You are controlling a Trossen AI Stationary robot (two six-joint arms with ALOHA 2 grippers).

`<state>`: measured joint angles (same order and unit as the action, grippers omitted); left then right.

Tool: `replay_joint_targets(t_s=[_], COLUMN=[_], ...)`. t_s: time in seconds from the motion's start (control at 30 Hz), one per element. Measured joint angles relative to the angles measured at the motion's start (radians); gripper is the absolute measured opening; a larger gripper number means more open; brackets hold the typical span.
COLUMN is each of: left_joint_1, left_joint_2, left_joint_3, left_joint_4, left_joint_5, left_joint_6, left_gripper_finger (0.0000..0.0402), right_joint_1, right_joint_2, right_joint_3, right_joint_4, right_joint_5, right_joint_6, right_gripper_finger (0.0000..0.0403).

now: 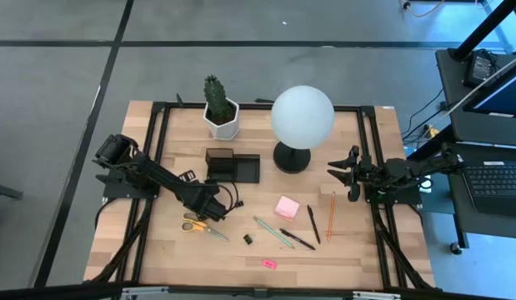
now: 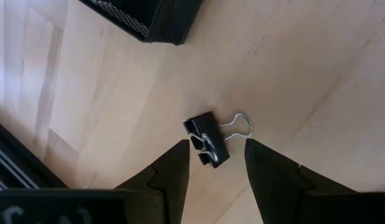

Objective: Pick and place office supplies into organizer
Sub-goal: Put the top left black clip binder into the black desk organizer

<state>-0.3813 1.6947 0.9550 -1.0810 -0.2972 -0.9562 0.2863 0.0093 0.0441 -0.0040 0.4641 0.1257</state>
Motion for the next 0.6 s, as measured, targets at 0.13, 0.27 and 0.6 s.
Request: replay_joint_targets(t_s=[0.13,0.27,0.6], left_joint_1=[0.004,0.014,0.024], left_joint_2=[0.000,0.000,0.049], left_joint_3=[0.000,0.000,-0.001], left_joint_4=[0.008,0.008,0.008], left_joint_5=[-0.028,-0.026,0.001], left_joint_6=[0.000,0.011,0.039], left_gripper_finger=[0.0141,0.0131,0.0119], right_joint_1=[0.000,0.000,0.000], right_joint_2=[0.000,0.000,0.000], right_joint_3=[0.000,0.000,0.000], right_joint_4=[0.000,0.000,0.000], right_joint_5=[0.000,0.000,0.000], right_joint_6=[-0.001,-0.002,-0.003], right_gripper_finger=[0.0126,0.0126,0.0126])
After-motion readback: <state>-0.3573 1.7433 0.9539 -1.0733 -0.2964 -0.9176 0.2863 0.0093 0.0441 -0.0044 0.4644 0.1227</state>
